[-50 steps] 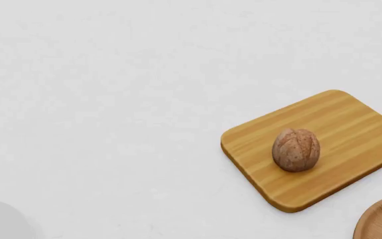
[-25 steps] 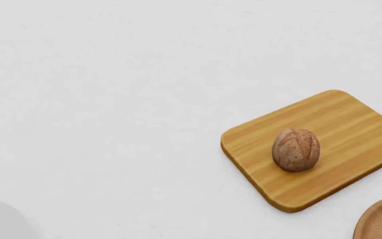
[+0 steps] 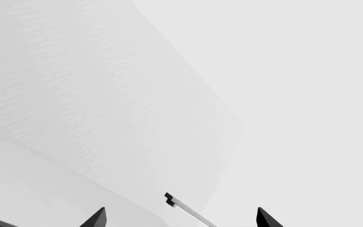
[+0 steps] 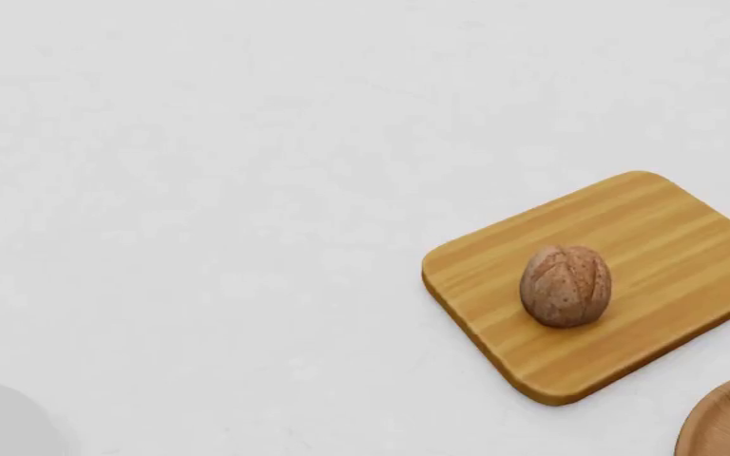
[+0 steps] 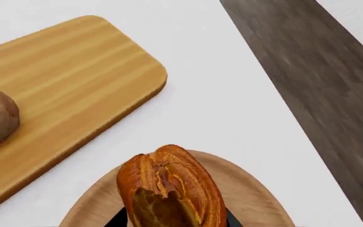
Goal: Place all breads on the cutting board.
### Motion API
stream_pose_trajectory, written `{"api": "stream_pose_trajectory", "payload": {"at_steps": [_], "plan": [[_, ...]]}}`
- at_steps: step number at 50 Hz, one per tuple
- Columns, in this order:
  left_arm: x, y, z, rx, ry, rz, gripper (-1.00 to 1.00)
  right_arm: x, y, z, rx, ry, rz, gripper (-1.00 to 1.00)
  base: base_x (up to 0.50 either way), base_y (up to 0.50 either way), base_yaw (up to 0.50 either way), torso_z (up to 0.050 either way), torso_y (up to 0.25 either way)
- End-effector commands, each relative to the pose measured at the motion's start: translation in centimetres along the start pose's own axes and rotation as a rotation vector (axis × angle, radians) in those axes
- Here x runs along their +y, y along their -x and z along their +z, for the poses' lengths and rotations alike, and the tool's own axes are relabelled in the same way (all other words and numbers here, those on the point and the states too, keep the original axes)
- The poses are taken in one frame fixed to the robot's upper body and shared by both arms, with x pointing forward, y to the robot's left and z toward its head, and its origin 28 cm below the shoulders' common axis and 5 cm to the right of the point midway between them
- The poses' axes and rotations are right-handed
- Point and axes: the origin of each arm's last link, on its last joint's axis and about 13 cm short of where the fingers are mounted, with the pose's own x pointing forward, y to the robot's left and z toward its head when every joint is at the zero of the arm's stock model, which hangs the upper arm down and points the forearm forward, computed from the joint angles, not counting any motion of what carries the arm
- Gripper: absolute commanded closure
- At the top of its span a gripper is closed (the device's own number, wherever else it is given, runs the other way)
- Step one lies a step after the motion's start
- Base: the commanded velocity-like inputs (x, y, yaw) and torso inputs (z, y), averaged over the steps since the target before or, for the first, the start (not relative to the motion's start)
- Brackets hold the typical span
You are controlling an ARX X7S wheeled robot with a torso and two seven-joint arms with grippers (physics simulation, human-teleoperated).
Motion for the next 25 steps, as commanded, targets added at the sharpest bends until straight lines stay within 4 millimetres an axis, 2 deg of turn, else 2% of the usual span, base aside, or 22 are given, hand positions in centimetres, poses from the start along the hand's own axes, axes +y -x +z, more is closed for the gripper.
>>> {"api": "stream_pose_trajectory", "payload": {"at_steps": [1,19,20,21,22,25], "plan": [[0.1,0.0,-0.2,0.0,0.001,0.001,-1.0,0.6,2.0,4.2,-0.146,0.037,0.011,1.0,0.0,0.0,0.0,0.0,0.0],[0.1,0.1,0.0,-0.002,0.0,-0.001,-1.0,3.6,1.0,11.2,-0.239,0.074,0.063,1.0,0.0,0.0,0.0,0.0,0.0],[0.1,0.0,0.0,-0.002,0.0,-0.001,-1.0,3.8,0.8,11.7,-0.245,0.073,0.067,1.0,0.0,0.0,0.0,0.0,0.0],[0.0,0.1,0.0,-0.004,-0.001,-0.003,-1.0,5.9,0.5,15.0,-0.326,0.099,0.106,1.0,0.0,0.0,0.0,0.0,0.0],[0.1,0.1,0.0,-0.005,-0.001,-0.003,-1.0,5.7,-0.5,15.6,-0.284,0.055,0.103,1.0,0.0,0.0,0.0,0.0,0.0],[0.0,0.0,0.0,-0.006,-0.003,-0.003,-1.0,6.3,-1.0,16.2,-0.293,0.063,0.106,1.0,0.0,0.0,0.0,0.0,0.0]]}}
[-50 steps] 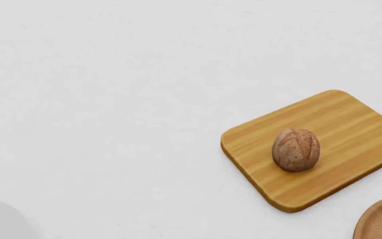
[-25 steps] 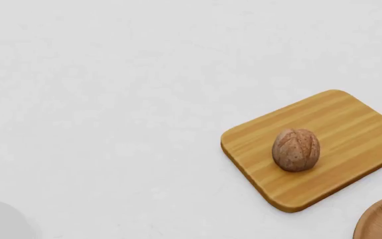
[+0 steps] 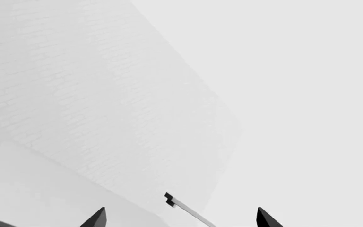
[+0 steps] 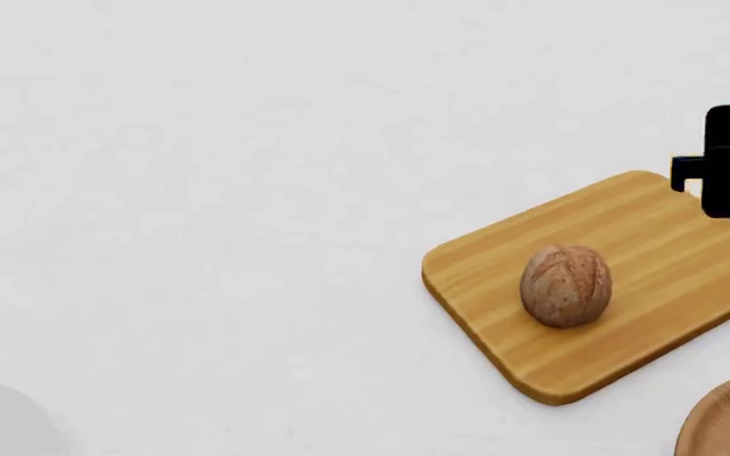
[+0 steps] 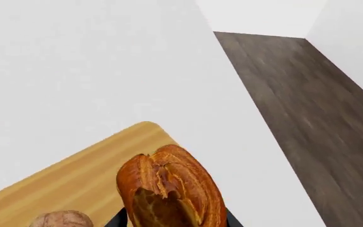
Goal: Place all breads on the cutting board.
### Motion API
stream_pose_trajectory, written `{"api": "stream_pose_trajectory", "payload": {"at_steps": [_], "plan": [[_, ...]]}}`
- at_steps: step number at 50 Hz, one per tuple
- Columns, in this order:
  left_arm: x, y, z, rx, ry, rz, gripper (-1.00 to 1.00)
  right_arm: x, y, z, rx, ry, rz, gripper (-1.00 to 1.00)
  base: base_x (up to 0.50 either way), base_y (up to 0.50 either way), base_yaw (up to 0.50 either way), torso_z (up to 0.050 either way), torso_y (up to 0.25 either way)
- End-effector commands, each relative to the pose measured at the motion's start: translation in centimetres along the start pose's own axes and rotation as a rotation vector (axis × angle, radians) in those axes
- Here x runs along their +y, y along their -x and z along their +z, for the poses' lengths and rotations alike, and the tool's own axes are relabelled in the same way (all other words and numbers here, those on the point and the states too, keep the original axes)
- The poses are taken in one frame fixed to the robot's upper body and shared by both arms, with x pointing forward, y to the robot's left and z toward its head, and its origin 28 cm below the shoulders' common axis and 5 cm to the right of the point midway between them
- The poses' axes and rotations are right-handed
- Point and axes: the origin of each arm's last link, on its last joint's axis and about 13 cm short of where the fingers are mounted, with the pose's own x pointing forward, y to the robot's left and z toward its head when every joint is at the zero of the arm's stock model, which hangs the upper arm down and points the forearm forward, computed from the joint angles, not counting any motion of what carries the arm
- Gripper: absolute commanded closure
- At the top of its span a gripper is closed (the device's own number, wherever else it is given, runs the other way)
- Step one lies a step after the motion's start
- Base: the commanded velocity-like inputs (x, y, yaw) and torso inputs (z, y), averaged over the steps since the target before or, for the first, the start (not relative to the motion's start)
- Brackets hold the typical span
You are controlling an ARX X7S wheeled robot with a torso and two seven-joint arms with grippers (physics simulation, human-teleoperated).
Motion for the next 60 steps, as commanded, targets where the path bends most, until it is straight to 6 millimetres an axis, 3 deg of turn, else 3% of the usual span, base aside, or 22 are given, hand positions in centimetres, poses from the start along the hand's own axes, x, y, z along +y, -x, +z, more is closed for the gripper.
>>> {"api": "stream_pose_trajectory", "payload": {"at_steps": [1,6,17,23,39,60], "plan": [[0.0,0.0,0.1,-0.003,-0.001,-0.003,-1.0,2.3,-2.0,6.2,-0.106,0.026,0.014,1.0,0.0,0.0,0.0,0.0,0.0],[0.0,0.0,0.1,-0.005,-0.004,-0.002,-1.0,2.9,-3.0,6.4,-0.113,0.03,0.023,1.0,0.0,0.0,0.0,0.0,0.002],[0.0,0.0,0.2,-0.009,-0.016,0.001,-1.0,3.8,-7.4,6.7,-0.059,-0.003,0.039,1.0,0.0,0.0,0.0,0.0,0.0],[0.0,0.0,0.2,-0.007,-0.022,0.0,-1.0,5.0,-8.7,4.5,0.04,-0.014,0.063,1.0,0.0,0.0,0.0,0.0,0.002],[0.0,0.0,0.3,-0.012,-0.028,-0.004,-1.0,7.3,-10.6,1.4,0.121,-0.04,0.044,1.0,0.0,0.0,0.0,0.0,0.001],[-0.2,0.0,0.3,-0.019,-0.038,-0.009,-1.0,7.3,-12.6,-2.6,0.2,-0.202,-0.037,1.0,0.0,0.0,0.0,0.0,0.0]]}}
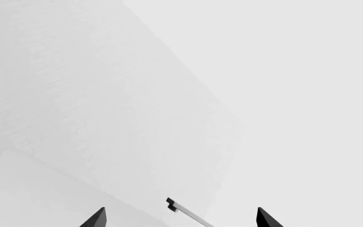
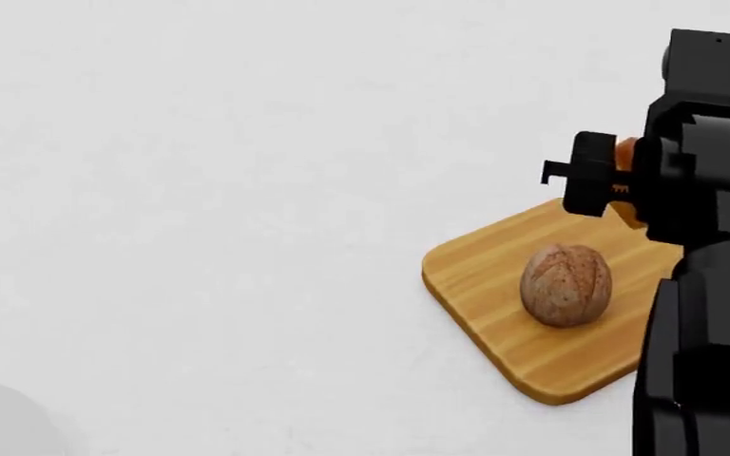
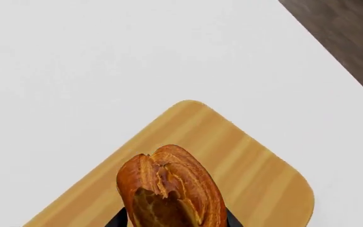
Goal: Place all breads on the cutting board.
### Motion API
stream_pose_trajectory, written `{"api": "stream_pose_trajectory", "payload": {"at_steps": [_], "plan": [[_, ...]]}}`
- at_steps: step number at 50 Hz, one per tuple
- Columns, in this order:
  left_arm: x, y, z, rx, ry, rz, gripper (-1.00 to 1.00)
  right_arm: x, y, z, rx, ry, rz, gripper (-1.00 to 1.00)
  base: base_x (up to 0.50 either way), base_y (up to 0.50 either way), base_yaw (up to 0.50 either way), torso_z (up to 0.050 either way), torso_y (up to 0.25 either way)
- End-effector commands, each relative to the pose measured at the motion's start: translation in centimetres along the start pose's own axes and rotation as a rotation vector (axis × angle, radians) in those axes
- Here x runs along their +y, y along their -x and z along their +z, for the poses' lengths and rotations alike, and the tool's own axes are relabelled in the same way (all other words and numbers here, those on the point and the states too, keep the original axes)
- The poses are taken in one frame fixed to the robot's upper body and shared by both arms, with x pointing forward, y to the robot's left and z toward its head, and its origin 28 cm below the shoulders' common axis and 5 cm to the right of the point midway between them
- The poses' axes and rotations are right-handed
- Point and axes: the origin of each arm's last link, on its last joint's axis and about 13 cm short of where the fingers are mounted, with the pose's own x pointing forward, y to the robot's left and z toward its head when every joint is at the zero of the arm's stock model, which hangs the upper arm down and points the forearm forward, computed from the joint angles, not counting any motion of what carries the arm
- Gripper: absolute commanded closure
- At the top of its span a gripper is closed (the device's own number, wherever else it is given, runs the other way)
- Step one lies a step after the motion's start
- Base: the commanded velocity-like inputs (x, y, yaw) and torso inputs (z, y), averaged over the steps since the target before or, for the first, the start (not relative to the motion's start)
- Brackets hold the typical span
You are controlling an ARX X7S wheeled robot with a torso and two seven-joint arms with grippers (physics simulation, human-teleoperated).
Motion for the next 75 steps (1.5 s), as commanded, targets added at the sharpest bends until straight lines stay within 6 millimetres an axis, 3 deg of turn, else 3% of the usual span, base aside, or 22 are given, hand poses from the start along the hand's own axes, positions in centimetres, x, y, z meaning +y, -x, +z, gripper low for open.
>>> {"api": "stream_pose_trajectory", "payload": {"at_steps": [1,10,35,53,63,64,71,75], "plan": [[-0.1,0.0,0.0,-0.004,-0.006,-0.003,-1.0,-0.4,-1.0,-1.3,0.02,-0.056,-0.041,1.0,0.0,0.0,0.0,0.0,0.0],[-0.1,0.0,0.1,-0.005,-0.01,-0.006,-1.0,-0.8,-1.5,-1.9,0.013,-0.139,-0.042,1.0,0.0,0.0,0.0,0.002,0.0],[-0.2,0.0,0.3,-0.018,-0.021,-0.02,-1.0,-1.0,-1.0,-0.7,-0.047,-0.058,-0.067,1.0,0.0,0.0,0.0,0.0,0.001],[-0.1,0.0,0.3,-0.025,-0.019,-0.02,-1.0,-1.3,-0.9,-0.5,-0.057,-0.041,-0.078,1.0,0.0,0.0,0.0,0.0,-0.178],[-0.2,0.1,0.4,-0.035,-0.011,-0.024,-1.0,-1.3,-0.8,-0.8,-0.009,-0.028,-0.088,1.0,0.0,0.0,0.0,0.0,0.0],[-0.2,0.1,0.4,-0.034,-0.016,-0.023,-1.0,-1.3,-0.7,-0.8,0.007,-0.026,-0.084,-1.0,0.0,0.0,0.0,0.0,0.0],[-0.2,0.0,0.4,-0.035,-0.013,-0.024,-1.0,-1.5,0.1,0.5,-0.027,-0.044,-0.067,-1.0,0.0,0.0,0.0,0.0,0.0],[-0.3,0.0,0.4,-0.037,-0.014,-0.027,-1.0,-2.0,1.3,2.2,-0.077,-0.063,-0.05,-1.0,0.0,0.0,0.0,0.0,0.0]]}}
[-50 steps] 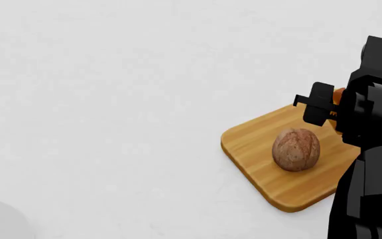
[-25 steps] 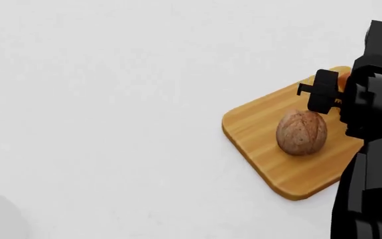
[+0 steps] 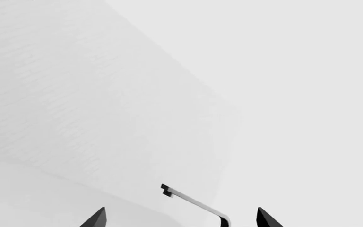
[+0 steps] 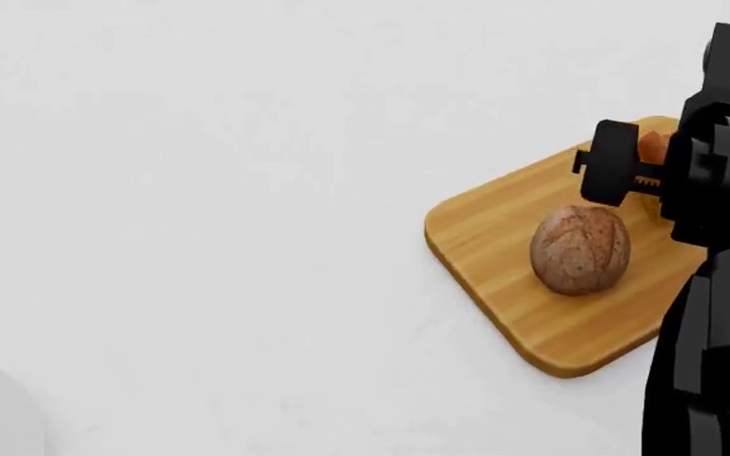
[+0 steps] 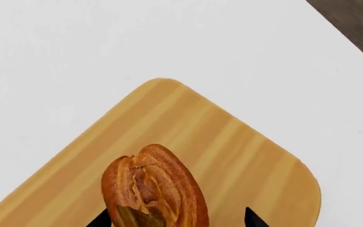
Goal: Place all breads on the cutting board.
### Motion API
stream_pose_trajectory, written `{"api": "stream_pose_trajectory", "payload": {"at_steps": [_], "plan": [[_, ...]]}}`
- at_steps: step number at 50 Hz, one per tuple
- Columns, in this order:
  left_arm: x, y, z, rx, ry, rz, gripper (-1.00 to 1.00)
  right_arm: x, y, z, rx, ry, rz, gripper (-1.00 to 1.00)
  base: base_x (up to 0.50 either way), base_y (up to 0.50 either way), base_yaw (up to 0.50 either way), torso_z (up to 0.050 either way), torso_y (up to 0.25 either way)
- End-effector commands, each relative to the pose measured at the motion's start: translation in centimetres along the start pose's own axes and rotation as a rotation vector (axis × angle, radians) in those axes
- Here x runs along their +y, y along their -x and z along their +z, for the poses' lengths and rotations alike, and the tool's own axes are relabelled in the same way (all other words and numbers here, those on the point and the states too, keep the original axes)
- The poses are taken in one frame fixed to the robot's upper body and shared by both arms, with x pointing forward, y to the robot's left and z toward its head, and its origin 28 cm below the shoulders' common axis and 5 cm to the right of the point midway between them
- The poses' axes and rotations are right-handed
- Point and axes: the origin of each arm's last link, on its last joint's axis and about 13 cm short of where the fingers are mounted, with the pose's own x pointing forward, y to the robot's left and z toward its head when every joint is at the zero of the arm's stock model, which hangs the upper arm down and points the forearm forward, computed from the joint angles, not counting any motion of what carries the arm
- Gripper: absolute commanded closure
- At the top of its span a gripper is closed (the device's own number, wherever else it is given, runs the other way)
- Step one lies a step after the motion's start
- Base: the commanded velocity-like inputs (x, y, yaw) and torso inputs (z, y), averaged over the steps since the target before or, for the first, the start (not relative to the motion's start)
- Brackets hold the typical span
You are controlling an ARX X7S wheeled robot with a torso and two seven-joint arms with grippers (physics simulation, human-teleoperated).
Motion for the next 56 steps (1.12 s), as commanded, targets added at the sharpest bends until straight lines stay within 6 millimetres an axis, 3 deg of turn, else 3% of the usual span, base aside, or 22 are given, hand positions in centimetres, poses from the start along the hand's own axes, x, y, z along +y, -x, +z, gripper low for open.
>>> {"api": "stream_pose_trajectory", "payload": {"at_steps": [1,8,17,21,26,29,30,31,36,37,39,40,44,56], "plan": [[0.0,0.0,0.0,-0.005,-0.002,-0.003,-1.0,-0.8,1.6,2.5,-0.052,-0.006,0.01,-1.0,0.0,0.0,0.0,0.0,0.0],[0.0,0.0,0.0,-0.005,-0.001,-0.004,-1.0,-2.1,4.4,6.2,-0.14,-0.009,0.007,-1.0,0.0,0.0,0.0,0.0,0.0],[0.1,0.1,0.0,-0.013,0.008,-0.01,-1.0,-4.2,10.3,11.8,-0.327,0.029,0.006,-1.0,0.0,0.0,0.0,0.0,0.0],[0.0,0.1,0.1,-0.016,0.01,-0.015,-1.0,-5.4,13.5,12.0,-0.397,0.039,-0.01,-1.0,0.0,0.0,0.0,0.0,0.0],[-0.1,0.1,0.1,-0.017,0.011,-0.018,-1.0,-6.6,16.4,9.3,-0.461,0.075,0.004,-1.0,0.0,0.0,0.0,0.0,0.0],[-0.1,0.1,0.1,-0.017,0.01,-0.022,-1.0,-7.0,16.9,7.8,-0.501,0.098,0.004,-1.0,0.0,0.0,0.0,0.0,0.0],[-0.1,0.1,0.0,-0.018,0.012,-0.022,-1.0,-5.1,16.4,6.8,-0.509,0.139,0.087,-1.0,0.0,0.0,0.0,0.0,0.0],[-0.1,0.1,0.1,-0.019,0.014,-0.024,-1.0,-4.6,16.4,6.1,-0.513,0.153,0.133,-1.0,0.0,0.0,0.0,0.0,0.0],[-0.1,0.1,0.0,-0.021,0.008,-0.021,-1.0,-6.0,17.9,0.7,-0.576,0.226,0.221,-1.0,0.0,0.0,0.0,0.0,0.0],[-0.2,0.1,0.1,-0.023,0.01,-0.025,-1.0,-5.2,18.4,-0.6,-0.632,0.227,0.331,-1.0,0.0,0.0,0.0,0.0,0.0],[-0.2,0.1,0.1,-0.022,0.007,-0.024,-1.0,-6.1,19.8,-2.8,-0.589,0.204,0.08,-1.0,0.0,0.0,0.0,0.0,0.0],[-0.2,0.1,0.1,-0.024,0.005,-0.028,-1.0,-5.8,19.9,-3.4,-0.606,0.218,0.081,-1.0,0.0,0.0,0.0,0.0,0.0],[-0.2,0.1,0.1,-0.024,0.006,-0.025,-1.0,-4.3,19.9,-5.5,-0.649,0.283,0.127,-1.0,0.0,0.0,0.0,0.0,0.0],[-0.2,0.1,0.1,-0.025,0.013,-0.026,-1.0,-1.3,20.1,-7.7,-0.695,0.388,0.265,-1.0,0.0,0.0,0.0,0.0,0.0]]}}
